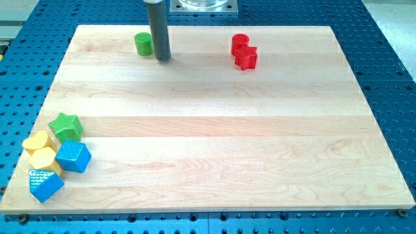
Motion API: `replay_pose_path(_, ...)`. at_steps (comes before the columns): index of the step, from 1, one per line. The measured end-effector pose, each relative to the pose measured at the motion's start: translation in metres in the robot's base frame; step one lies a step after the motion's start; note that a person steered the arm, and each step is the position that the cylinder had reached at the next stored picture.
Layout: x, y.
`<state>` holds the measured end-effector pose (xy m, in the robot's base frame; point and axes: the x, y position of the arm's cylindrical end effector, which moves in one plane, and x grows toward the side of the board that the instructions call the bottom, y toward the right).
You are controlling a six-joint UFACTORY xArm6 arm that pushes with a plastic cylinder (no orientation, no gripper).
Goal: Push the green blocks into the group of blocks
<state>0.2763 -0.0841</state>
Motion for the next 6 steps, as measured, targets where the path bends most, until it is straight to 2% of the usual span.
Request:
replay_pose_path(1,-0.031,-0.005)
replay_pose_path(2,0.019,-0.084)
replay_pose_path(3,-0.005,-0.112)
replay_pose_path(4,0.014,-0.151)
replay_pose_path(5,0.092,-0.182)
replay_pose_path(6,0.058,-0.160)
